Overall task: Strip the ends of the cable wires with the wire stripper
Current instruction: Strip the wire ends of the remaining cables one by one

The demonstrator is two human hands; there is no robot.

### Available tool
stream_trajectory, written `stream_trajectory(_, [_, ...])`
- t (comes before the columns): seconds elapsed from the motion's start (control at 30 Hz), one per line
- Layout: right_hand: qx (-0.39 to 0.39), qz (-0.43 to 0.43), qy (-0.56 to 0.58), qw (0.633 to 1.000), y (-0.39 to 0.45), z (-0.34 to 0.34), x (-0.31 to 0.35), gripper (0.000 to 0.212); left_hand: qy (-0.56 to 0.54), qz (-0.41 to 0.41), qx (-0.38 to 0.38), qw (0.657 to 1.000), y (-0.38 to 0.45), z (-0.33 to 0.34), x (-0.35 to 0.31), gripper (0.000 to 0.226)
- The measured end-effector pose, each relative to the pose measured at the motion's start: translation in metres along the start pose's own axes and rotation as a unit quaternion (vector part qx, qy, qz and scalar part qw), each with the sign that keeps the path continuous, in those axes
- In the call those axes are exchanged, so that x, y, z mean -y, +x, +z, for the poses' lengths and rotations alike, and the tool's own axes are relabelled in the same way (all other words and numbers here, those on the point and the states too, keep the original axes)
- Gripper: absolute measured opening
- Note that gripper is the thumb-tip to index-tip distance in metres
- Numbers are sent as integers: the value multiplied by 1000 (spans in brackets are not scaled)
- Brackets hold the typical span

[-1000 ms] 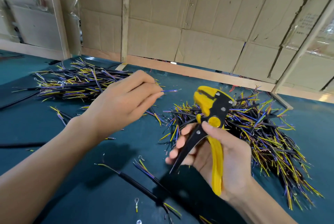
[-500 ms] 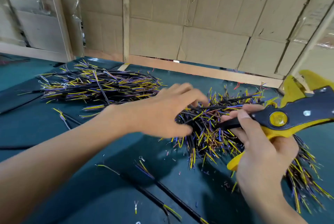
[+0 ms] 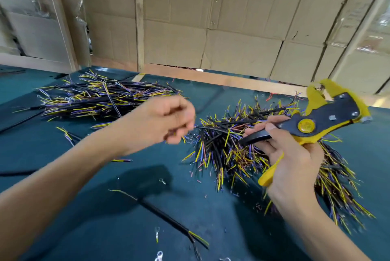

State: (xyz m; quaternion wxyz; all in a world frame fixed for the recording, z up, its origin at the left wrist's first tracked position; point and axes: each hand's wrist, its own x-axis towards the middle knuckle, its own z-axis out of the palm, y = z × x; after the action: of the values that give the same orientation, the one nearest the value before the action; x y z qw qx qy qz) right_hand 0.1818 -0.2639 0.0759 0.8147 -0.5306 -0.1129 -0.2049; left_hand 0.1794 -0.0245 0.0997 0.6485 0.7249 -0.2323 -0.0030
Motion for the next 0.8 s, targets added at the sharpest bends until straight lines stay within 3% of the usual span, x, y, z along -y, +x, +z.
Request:
stream_trajectory(0.03, [22,15,7,1000,0,0,-1,5,-158,-16,-48,986,3,2,1,9])
stream_trajectory(0.1, [65,58,-2,996,-1,2,-5,7,-382,-27,-97,919,4,18,10,28])
stream_trajectory(0.13, [87,85,-15,992,-4,4,-7,7,-442,-23,-106,890,1,26,16,33])
stream_trajectory(0.2, [149,135,-24,979,-12,11,-10,8,-487,-6,-119,865,-6,38,24,28])
stream_trajectory(0.33, [234,165,-42,957,-31,20,-16,4,-469,15,-159,869,-11,43,22,22])
stream_trajectory(0.57, [188,120,25,975,-35,24,-17,4,-425,19,-170,889,-14,51,18,19])
stream_trajectory(0.67, [185,109,57,975,-31,22,-13,14,-367,30,-186,911,-15,55,20,21])
stream_trajectory(0.8, [190,112,43,974,-28,20,-11,17,-314,31,-207,926,-16,57,25,25])
